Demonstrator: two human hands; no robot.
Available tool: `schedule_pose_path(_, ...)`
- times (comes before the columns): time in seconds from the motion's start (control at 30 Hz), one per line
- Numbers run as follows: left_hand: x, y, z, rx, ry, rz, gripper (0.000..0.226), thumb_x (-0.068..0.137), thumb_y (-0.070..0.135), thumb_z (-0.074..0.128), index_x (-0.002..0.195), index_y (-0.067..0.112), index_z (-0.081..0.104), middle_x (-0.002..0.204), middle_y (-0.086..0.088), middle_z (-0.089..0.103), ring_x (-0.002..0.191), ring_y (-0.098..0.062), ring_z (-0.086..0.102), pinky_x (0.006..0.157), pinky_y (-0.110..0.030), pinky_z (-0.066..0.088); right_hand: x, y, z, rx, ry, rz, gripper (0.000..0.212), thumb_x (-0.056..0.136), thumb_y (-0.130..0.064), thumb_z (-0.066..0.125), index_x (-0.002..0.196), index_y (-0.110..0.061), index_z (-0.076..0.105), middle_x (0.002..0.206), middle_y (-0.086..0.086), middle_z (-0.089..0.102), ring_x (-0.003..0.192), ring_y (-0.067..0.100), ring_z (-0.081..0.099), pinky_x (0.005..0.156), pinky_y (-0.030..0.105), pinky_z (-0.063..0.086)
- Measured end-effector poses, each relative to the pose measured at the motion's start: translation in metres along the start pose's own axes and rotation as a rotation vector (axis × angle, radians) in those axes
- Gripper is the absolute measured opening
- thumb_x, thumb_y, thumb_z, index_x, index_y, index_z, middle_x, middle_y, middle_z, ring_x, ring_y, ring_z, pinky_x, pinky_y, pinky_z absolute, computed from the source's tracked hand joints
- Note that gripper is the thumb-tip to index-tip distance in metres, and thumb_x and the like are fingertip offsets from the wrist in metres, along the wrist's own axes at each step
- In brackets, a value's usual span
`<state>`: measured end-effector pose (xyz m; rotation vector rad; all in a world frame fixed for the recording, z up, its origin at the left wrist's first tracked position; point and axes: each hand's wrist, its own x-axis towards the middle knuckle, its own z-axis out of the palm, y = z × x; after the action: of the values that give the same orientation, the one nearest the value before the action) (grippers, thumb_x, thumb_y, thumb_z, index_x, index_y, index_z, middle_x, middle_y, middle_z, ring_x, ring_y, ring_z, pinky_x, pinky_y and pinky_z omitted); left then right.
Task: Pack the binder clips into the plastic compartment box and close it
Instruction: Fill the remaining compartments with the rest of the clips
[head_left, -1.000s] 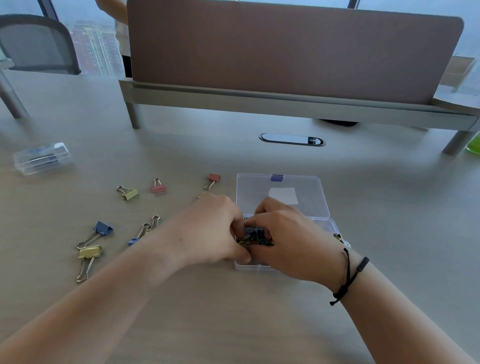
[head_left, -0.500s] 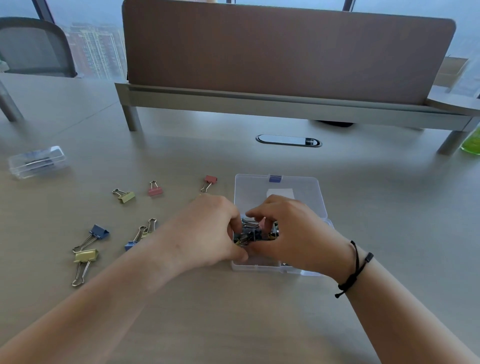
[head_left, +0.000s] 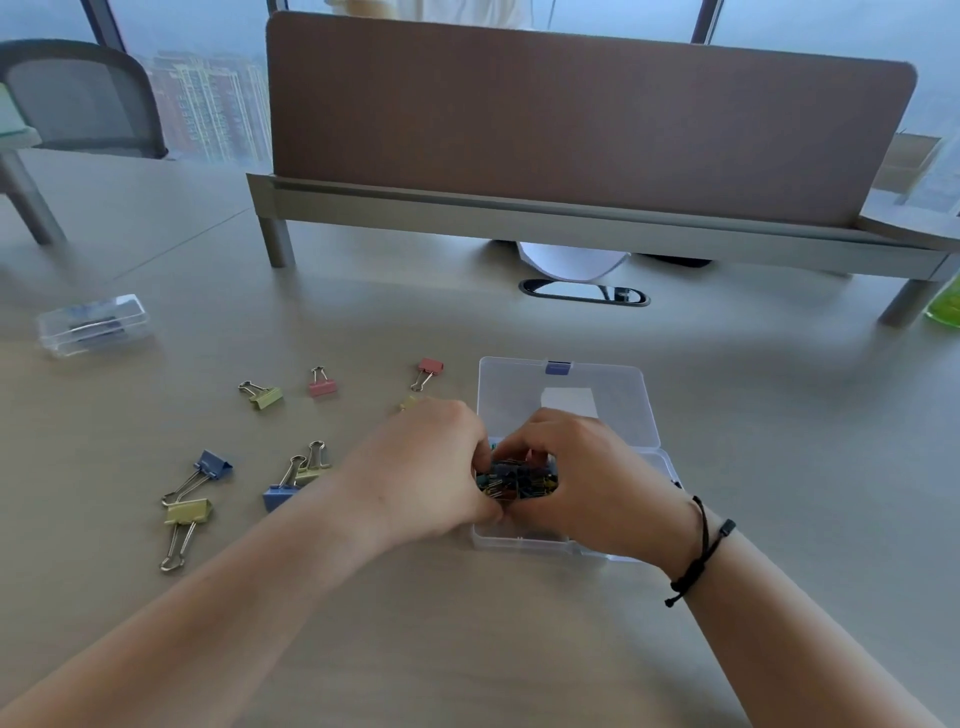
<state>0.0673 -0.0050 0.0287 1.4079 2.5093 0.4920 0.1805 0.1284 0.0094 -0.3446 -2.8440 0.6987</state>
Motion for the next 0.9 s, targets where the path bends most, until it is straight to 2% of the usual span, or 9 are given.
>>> schedule_pose_path(0.23,0.004,-0.004,0.002,0.008,-0.051,-0.008,0.026,0.069,0.03,0.078,0.082,0.008,0.071,0.082,-0.012,0.072,0.08,-0.029,0.068,0.072,-0.046,0.057,0.002,-0.002,0.002,0.008,0.003,-0.009,0.031,0.073,-0.03,0.08,0.103,-0.028,0.073,0.092,-0.013,0.058,0.083,0.002,0.052,0.073,0.01,0.041)
schedule_pose_path(0.4,0.004,-0.004,-0.002,-0.015,-0.083,0.0,0.024,0.074,0.032,0.078,0.086,0.012,0.071,0.087,-0.006,0.072,0.083,-0.024,0.067,0.077,-0.043,0.056,0.002,-0.002,0.002,0.002,-0.002,-0.012,0.031,0.072,-0.031,0.079,0.102,-0.03,0.072,0.092,-0.014,0.057,0.084,0.002,0.052,0.073,0.008,0.04)
schedule_pose_path(0.47,0.003,-0.006,-0.003,-0.02,-0.081,0.007,0.024,0.074,0.034,0.078,0.088,0.016,0.07,0.087,-0.001,0.07,0.082,-0.02,0.067,0.076,-0.04,0.056,0.003,-0.002,0.001,-0.006,-0.01,-0.014,0.031,0.071,-0.035,0.08,0.101,-0.032,0.072,0.09,-0.015,0.056,0.084,0.002,0.053,0.073,0.011,0.041)
schedule_pose_path(0.57,0.002,-0.013,-0.006,-0.036,-0.086,0.026,0.029,0.073,0.039,0.08,0.095,0.024,0.067,0.088,0.011,0.063,0.083,-0.01,0.063,0.072,-0.027,0.053,0.005,-0.001,-0.001,0.002,0.002,-0.014,0.034,0.066,-0.045,0.082,0.097,-0.033,0.073,0.088,-0.017,0.056,0.083,-0.001,0.053,0.071,0.01,0.04)
schedule_pose_path(0.63,0.001,-0.018,-0.008,-0.043,-0.096,0.036,0.029,0.074,0.039,0.079,0.098,0.027,0.066,0.088,0.014,0.062,0.084,-0.006,0.06,0.065,-0.02,0.045,0.007,-0.002,-0.003,-0.011,-0.017,-0.019,0.035,0.067,-0.048,0.081,0.098,-0.034,0.073,0.089,-0.016,0.056,0.084,-0.001,0.053,0.071,0.01,0.041)
schedule_pose_path(0.73,0.0,-0.023,-0.009,-0.029,-0.106,0.043,0.026,0.076,0.038,0.076,0.098,0.028,0.065,0.087,0.014,0.064,0.083,-0.004,0.061,0.06,-0.017,0.04,0.012,-0.008,-0.002,-0.028,-0.05,-0.033,0.036,0.069,-0.049,0.079,0.101,-0.034,0.073,0.088,-0.017,0.056,0.084,0.0,0.054,0.073,0.013,0.042)
schedule_pose_path(0.8,-0.002,-0.026,-0.011,-0.025,-0.115,0.062,0.025,0.077,0.037,0.075,0.098,0.027,0.066,0.086,0.013,0.066,0.081,-0.005,0.062,0.062,-0.019,0.046,0.015,-0.011,-0.001,-0.041,-0.059,-0.043,0.035,0.071,-0.047,0.079,0.102,-0.034,0.072,0.088,-0.017,0.055,0.085,0.0,0.054,0.073,0.012,0.042)
schedule_pose_path(0.9,-0.006,-0.036,-0.025,-0.082,-0.177,0.079,0.026,0.08,0.04,0.074,0.102,0.027,0.069,0.089,0.012,0.069,0.083,-0.004,0.065,0.077,-0.027,0.055,0.018,-0.013,-0.002,-0.082,-0.111,-0.048,0.036,0.074,-0.045,0.077,0.107,-0.034,0.07,0.092,-0.019,0.055,0.087,-0.001,0.053,0.077,0.011,0.043)
